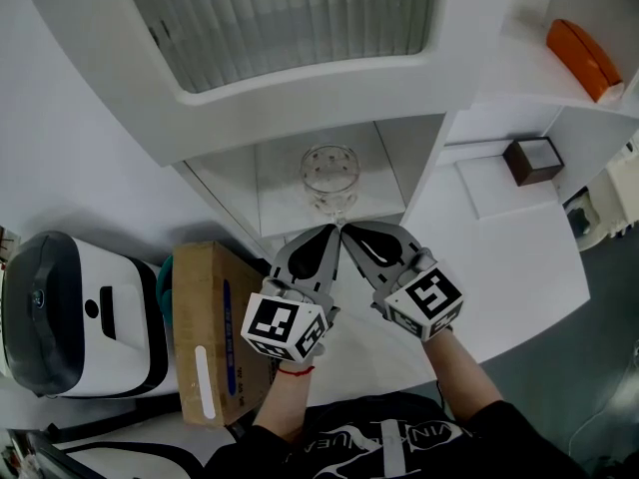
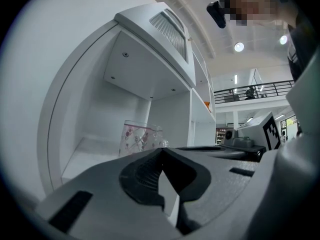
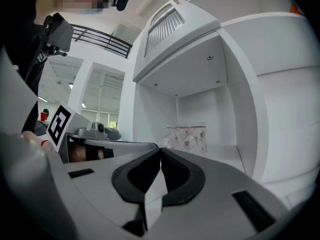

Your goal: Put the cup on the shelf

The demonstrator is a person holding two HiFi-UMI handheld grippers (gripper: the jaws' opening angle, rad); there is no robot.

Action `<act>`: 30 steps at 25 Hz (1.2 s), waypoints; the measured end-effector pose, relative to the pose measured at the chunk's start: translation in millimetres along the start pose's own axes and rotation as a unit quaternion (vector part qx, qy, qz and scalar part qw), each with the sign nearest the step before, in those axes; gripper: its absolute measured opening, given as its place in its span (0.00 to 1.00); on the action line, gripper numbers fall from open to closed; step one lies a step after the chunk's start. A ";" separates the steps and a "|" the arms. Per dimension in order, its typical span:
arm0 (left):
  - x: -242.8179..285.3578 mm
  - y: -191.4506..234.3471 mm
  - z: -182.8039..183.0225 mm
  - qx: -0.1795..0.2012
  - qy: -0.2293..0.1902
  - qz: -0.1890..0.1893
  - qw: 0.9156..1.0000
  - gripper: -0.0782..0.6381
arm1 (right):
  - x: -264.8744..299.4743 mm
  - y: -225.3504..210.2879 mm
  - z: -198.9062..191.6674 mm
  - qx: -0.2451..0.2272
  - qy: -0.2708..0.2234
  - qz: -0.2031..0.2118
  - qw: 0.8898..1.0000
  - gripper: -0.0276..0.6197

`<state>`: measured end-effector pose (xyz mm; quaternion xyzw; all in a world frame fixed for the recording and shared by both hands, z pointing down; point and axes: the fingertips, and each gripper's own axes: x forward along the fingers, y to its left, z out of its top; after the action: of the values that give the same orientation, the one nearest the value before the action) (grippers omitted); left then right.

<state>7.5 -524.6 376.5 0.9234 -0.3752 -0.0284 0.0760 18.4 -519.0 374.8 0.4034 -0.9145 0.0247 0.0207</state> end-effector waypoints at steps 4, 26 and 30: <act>4.2 5.0 0.8 0.001 0.001 -0.001 1.000 0.12 | 4.9 -5.6 -2.2 -0.001 0.005 -0.006 1.000 0.05; 16.4 26.0 2.7 -0.008 0.002 0.006 1.000 0.12 | 25.1 -18.3 1.7 0.021 0.001 -0.015 1.000 0.05; 11.7 21.6 2.6 -0.007 0.000 0.007 1.000 0.12 | 20.8 -14.3 2.7 0.020 -0.001 -0.012 1.000 0.05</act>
<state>0.7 -548.3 377.4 0.9203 -0.3811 -0.0304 0.0829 14.9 -544.1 373.7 0.4143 -0.9091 0.0420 0.0122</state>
